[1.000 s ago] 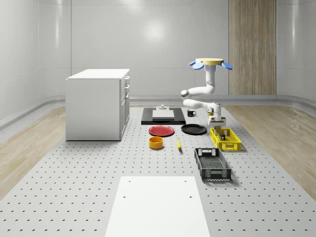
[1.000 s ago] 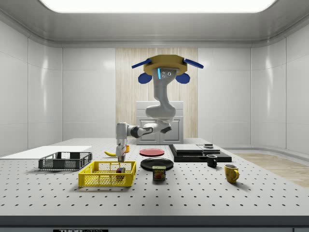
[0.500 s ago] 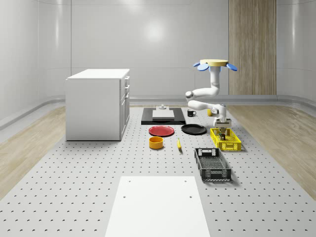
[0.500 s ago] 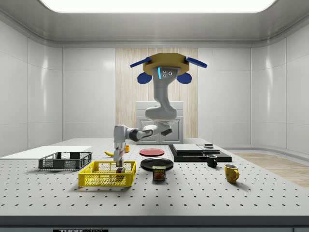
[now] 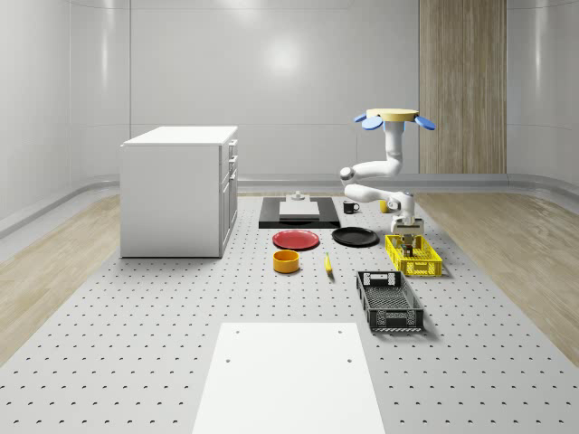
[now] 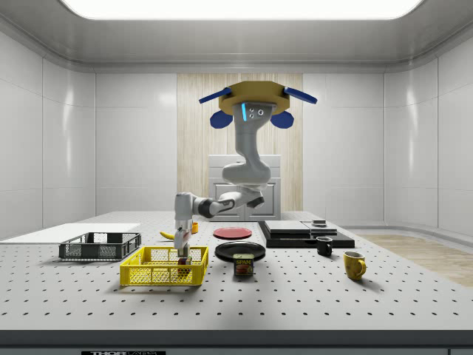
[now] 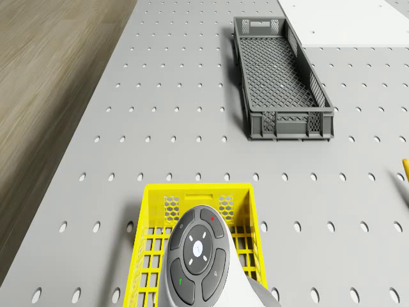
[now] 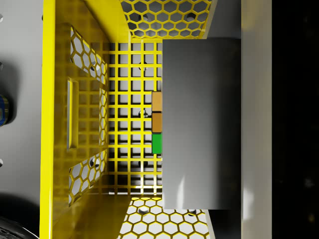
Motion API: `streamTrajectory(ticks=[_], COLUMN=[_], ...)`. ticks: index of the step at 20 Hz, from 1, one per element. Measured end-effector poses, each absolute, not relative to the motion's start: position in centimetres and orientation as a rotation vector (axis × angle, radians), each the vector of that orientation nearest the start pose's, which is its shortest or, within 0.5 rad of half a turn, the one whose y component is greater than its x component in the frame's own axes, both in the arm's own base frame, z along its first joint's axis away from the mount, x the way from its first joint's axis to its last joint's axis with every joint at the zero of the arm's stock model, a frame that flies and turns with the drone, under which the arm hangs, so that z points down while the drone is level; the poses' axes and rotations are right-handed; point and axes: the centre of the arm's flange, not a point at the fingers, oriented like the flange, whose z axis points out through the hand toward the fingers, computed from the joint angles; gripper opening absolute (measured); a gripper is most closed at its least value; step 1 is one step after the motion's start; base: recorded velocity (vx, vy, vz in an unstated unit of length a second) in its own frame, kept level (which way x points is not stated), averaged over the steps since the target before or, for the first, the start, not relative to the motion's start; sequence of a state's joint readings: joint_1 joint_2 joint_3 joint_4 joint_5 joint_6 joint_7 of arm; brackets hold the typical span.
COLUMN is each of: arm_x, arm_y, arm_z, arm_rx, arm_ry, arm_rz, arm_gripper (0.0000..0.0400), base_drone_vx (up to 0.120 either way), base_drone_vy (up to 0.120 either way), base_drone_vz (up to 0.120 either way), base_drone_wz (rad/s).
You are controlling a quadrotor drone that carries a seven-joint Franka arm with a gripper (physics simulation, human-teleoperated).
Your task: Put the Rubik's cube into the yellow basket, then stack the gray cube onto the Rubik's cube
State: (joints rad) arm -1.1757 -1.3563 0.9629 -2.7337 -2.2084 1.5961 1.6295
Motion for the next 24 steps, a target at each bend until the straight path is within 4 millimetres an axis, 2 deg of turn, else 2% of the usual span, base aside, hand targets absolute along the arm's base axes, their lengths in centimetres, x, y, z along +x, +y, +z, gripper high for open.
streamTrajectory(ticks=[9,17,18,21,24], arm_x=[30.1,30.9,30.9,31.0,31.0], arm_y=[-0.6,-0.6,-0.6,-0.6,-0.6], arm_z=[62.0,62.4,62.4,62.4,61.9], arm_rx=[0.000,0.000,0.000,0.000,0.000], arm_ry=[-0.002,-0.002,-0.002,-0.002,-0.002], arm_rz=[0.786,0.786,0.786,0.786,0.786], arm_gripper=[0.0250,0.0250,0.0262,0.0335,0.0369], base_drone_vx=[0.000,0.000,0.000,0.000,0.000], base_drone_vy=[0.000,0.000,0.000,0.000,0.000], base_drone_vz=[0.000,0.000,0.000,0.000,0.000], base_drone_wz=[0.000,0.000,0.000,0.000,0.000])
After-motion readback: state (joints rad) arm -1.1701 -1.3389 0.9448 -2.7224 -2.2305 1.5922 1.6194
